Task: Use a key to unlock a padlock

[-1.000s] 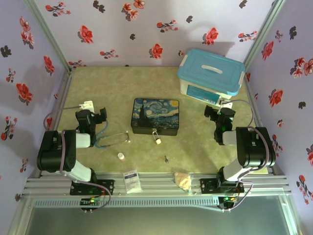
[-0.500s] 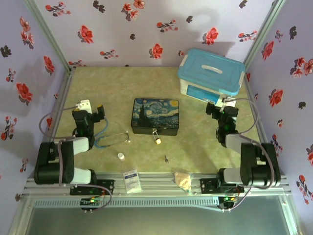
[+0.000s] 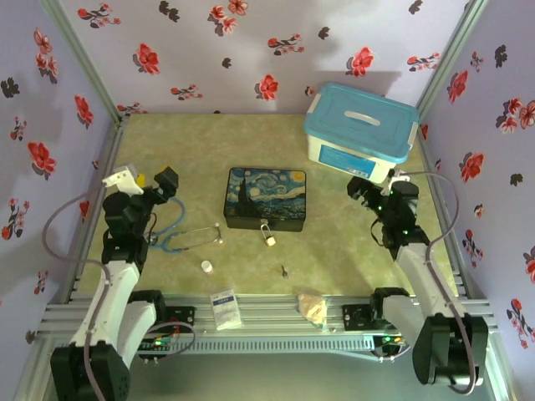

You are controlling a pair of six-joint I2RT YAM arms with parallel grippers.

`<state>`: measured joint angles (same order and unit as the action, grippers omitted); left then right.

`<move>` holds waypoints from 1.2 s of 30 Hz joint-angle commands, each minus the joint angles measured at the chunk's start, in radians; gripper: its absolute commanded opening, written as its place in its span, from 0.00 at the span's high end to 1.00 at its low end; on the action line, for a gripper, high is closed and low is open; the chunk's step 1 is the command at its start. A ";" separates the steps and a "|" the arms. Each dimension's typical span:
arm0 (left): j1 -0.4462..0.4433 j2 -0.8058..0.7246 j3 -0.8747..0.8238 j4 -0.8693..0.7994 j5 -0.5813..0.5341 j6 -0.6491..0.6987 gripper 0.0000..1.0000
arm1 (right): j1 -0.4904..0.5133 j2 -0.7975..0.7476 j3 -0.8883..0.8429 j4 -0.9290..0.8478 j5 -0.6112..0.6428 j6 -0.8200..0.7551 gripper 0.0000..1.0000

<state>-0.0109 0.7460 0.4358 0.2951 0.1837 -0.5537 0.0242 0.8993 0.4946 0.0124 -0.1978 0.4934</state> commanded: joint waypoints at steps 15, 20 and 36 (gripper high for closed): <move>-0.726 0.051 0.063 -0.451 -0.106 -0.179 0.00 | 0.875 -0.056 -0.083 -0.358 0.323 0.291 0.23; -0.806 0.112 0.019 -0.279 -0.107 -0.276 0.00 | 1.083 0.121 -0.033 -0.289 0.409 0.343 0.38; -0.913 0.105 -0.030 -0.249 -0.176 -0.331 0.00 | 1.309 0.482 0.129 -0.289 0.511 0.419 0.60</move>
<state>-0.9165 0.8845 0.4335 0.0212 0.0471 -0.8623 1.3251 1.3697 0.6239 -0.2882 0.2783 0.8761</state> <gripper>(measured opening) 0.997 0.414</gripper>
